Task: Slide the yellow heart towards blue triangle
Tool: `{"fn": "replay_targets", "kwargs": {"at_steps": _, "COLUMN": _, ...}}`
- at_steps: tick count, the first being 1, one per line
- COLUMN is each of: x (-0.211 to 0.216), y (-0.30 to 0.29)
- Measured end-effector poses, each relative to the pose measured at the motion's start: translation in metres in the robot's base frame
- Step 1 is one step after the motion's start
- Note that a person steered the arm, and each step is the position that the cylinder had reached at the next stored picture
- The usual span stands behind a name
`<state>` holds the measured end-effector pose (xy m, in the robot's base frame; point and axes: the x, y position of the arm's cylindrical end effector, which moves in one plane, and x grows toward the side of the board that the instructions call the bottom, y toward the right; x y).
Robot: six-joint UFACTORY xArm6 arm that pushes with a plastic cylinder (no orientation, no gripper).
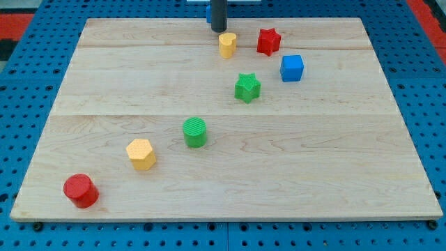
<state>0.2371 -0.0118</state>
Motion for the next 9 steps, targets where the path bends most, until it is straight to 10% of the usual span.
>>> {"fn": "replay_targets", "kwargs": {"at_steps": 2, "x": 0.006, "y": -0.081}}
{"fn": "replay_targets", "kwargs": {"at_steps": 4, "x": 0.12, "y": -0.022}}
{"fn": "replay_targets", "kwargs": {"at_steps": 9, "x": 0.064, "y": 0.032}}
